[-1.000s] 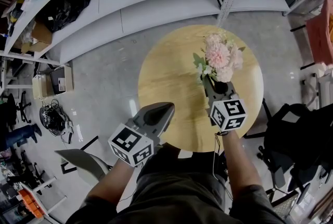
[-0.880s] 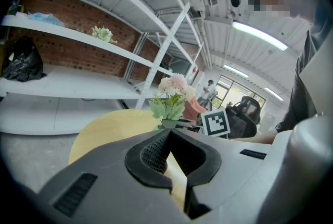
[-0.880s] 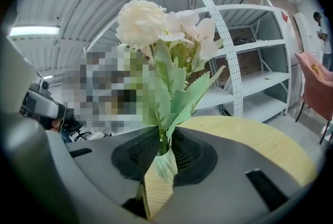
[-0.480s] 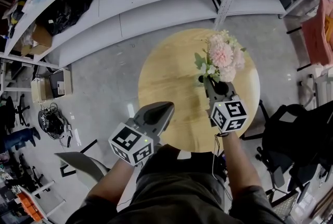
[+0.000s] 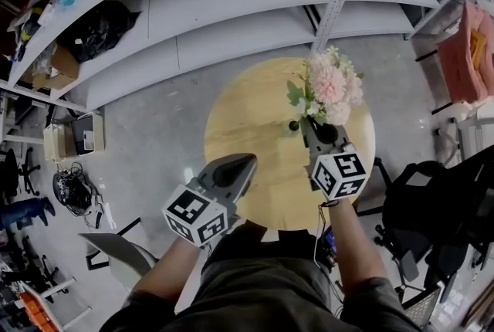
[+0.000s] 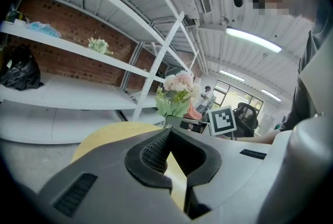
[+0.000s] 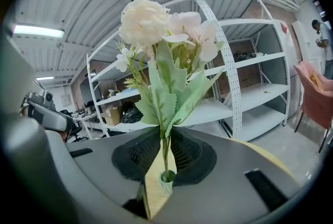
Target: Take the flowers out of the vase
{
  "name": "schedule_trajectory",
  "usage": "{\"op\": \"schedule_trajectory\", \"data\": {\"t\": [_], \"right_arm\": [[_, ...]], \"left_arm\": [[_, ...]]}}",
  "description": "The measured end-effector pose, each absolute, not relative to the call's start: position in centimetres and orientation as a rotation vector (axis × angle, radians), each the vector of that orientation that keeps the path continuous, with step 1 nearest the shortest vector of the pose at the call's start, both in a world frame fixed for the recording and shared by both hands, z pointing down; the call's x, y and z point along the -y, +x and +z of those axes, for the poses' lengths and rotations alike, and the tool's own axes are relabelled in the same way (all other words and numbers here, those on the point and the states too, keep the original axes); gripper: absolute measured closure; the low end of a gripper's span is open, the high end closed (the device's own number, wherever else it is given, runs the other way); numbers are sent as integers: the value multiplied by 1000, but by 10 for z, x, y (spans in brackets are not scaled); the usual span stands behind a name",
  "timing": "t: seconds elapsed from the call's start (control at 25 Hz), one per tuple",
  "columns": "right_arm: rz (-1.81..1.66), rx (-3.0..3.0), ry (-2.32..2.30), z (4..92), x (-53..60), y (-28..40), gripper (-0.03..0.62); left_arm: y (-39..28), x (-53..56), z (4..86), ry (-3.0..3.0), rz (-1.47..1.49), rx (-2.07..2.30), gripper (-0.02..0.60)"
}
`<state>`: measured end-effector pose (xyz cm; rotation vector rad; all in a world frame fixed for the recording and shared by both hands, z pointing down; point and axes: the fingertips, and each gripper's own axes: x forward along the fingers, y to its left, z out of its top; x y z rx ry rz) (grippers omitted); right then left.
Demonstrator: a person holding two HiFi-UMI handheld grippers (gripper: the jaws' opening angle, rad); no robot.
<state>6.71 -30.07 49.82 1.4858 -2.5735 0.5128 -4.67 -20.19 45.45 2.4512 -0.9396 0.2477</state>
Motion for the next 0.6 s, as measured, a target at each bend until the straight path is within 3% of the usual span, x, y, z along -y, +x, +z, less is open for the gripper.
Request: {"op": "schedule_trajectory", "data": {"t": [0.6], "right_arm": [[340, 2681, 1510, 383, 300, 65, 533]], "left_arm": [[-47, 210, 398, 2524, 139, 961, 572]]}}
